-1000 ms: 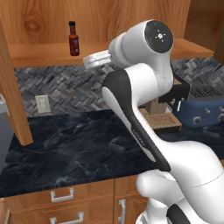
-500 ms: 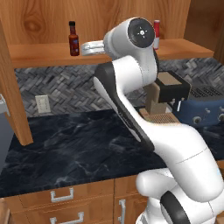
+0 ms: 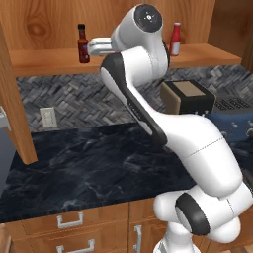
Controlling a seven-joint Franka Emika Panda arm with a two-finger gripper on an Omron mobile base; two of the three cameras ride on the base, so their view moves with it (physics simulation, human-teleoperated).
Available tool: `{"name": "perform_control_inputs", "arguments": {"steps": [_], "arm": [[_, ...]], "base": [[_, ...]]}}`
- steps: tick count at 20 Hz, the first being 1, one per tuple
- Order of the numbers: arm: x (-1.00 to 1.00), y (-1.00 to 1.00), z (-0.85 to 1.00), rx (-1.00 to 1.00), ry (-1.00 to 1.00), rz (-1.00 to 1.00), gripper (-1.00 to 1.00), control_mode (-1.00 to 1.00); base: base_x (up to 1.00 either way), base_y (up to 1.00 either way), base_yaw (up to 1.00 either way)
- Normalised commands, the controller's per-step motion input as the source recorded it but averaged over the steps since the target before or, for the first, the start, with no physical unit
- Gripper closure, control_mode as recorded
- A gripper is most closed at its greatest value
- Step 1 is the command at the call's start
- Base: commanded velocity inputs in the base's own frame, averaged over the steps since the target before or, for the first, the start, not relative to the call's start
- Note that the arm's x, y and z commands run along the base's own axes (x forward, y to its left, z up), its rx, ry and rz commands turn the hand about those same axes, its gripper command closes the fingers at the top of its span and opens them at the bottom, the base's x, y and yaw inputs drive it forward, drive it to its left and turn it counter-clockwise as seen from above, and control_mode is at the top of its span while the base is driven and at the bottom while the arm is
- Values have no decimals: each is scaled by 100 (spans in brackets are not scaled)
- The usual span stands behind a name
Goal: Move the condiment bottle and ketchup from the cabinet to the dining counter.
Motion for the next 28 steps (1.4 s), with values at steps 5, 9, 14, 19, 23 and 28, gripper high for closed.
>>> {"name": "perform_control_inputs", "arguments": {"steps": [5,9,14,19,23,28], "arm": [[23,18,-1,0,7,0,-100,-100],[21,18,-18,0,0,1,-100,-100],[36,14,-19,0,0,1,-100,-100],[43,1,4,0,1,0,-100,-100],[26,18,0,0,0,3,-100,-100],[25,22,-1,0,0,5,-100,-100]], "base": [[0,0,0],[0,0,0],[0,0,0],[0,0,0],[0,0,0],[0,0,0]]}}
